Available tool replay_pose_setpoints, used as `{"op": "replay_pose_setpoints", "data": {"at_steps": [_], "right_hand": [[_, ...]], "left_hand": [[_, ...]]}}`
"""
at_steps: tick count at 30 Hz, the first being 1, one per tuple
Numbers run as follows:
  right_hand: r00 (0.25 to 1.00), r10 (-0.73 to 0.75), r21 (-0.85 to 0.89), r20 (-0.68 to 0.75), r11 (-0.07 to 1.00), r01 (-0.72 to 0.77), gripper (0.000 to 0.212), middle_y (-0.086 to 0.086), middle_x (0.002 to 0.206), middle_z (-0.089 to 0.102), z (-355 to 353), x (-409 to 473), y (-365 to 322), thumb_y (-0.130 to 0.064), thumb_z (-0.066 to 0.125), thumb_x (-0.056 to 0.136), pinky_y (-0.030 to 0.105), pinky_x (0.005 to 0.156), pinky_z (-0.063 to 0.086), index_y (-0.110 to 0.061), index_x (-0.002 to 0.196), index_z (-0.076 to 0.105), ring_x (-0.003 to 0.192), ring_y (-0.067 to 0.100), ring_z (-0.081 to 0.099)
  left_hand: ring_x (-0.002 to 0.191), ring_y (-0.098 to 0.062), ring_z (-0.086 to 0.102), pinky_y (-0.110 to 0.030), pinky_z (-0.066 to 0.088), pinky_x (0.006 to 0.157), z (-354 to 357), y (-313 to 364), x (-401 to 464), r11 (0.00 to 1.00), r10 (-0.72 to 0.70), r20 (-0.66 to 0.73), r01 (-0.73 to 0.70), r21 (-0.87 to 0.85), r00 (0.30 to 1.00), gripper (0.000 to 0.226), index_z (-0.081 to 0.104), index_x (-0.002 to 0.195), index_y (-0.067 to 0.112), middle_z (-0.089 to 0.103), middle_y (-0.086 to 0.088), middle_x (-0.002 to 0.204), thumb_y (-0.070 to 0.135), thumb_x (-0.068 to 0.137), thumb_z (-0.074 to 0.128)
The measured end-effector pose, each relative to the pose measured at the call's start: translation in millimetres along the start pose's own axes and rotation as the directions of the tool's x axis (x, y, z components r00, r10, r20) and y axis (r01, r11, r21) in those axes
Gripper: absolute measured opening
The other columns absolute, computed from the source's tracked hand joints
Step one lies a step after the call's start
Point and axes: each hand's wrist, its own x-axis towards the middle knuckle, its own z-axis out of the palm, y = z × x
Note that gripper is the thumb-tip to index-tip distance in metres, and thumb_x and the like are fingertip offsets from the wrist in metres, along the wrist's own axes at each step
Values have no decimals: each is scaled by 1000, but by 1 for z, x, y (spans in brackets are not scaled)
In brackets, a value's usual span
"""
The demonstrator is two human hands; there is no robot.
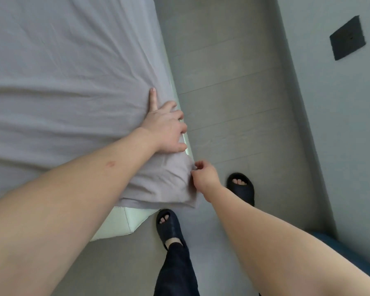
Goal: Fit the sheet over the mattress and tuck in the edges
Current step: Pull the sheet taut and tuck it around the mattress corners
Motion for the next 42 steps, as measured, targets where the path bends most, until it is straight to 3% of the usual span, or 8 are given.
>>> {"op": "replay_pose_setpoints", "data": {"at_steps": [4,9,18,22,27,33,37,42], "right_hand": [[993,113,121,-40,987,-107,18,9,106,62,5,-1,32,-21,59,95,43,89,55,-5,104,55,94,28,59],[976,-10,52,-216,998,22,31,4,65,46,9,-8,52,-17,60,91,26,48,30,-16,65,44,60,22,38],[819,-56,-16,-571,998,57,20,10,120,57,31,-9,66,-19,55,91,39,95,44,-14,109,60,116,33,52],[905,-251,110,-344,946,304,23,3,105,65,56,-39,68,-5,47,89,26,76,39,-15,97,67,100,26,59],[939,-255,407,-231,851,331,27,8,91,71,71,-45,51,-12,42,72,42,80,52,-12,83,67,95,36,64],[993,-53,957,103,278,-84,45,8,120,68,68,-39,32,-48,44,102,33,93,51,-13,121,65,107,21,65],[999,-21,981,38,190,-33,53,0,115,69,83,-30,14,-61,36,100,37,107,48,-21,120,64,105,15,65],[991,123,976,-45,218,17,65,5,114,73,92,-26,3,-72,37,89,43,99,55,-23,121,65,104,24,70]], "left_hand": [[130,-25,44,-77,-2,111,-6,19,-4,982,132,74,-141,127,988,43,69,116,37,63,6,118,55,91,39],[110,-22,57,-43,33,98,14,69,-39,853,382,173,-418,311,908,43,68,112,28,67,3,115,54,90,43],[121,-23,55,-42,38,99,26,97,-24,757,197,453,-428,494,870,48,62,123,34,63,2,129,52,80,51],[129,-26,51,-48,37,107,26,108,-24,688,110,530,-449,570,841,57,57,133,34,58,1,137,53,80,53],[132,-26,47,-49,35,108,17,117,-28,723,36,559,-408,557,828,53,57,134,33,57,0,140,50,88,38],[88,-21,50,-17,42,65,12,127,-14,918,18,661,-275,286,750,41,59,94,6,57,-8,107,22,111,26],[97,-31,54,-39,44,99,20,110,16,884,113,631,-368,289,767,44,66,123,3,63,-17,128,25,108,32],[125,-33,55,-37,38,100,26,113,19,829,190,679,-487,276,709,45,57,137,4,57,-13,141,27,110,30]]}}
